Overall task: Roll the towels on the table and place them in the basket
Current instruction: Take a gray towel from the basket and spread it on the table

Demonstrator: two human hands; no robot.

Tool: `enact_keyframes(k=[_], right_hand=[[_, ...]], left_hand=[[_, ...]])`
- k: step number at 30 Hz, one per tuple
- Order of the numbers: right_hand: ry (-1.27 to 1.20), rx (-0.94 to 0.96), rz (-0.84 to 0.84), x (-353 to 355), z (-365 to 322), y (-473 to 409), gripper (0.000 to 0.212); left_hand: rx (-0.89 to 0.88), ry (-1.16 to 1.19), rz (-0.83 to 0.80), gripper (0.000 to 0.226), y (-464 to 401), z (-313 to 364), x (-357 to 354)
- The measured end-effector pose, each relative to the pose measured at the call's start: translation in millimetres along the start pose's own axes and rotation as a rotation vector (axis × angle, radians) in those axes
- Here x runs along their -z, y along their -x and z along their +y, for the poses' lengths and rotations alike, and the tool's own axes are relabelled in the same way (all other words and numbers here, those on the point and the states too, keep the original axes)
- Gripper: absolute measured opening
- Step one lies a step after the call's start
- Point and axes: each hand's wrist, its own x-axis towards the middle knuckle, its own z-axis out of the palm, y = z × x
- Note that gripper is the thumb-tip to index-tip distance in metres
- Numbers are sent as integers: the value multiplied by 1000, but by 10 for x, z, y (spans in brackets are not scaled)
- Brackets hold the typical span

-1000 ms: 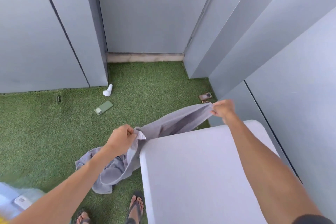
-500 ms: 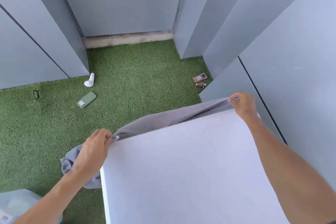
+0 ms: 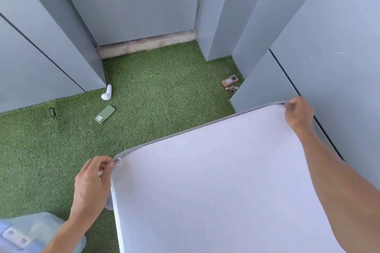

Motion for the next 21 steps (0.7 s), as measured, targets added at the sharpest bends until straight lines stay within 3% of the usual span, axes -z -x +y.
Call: enact_keyframes(k=[21], right_hand=[[-55,-144,49,520,980,1145,16]], left_hand=[[182,120,116,8,1372,-15,-105]])
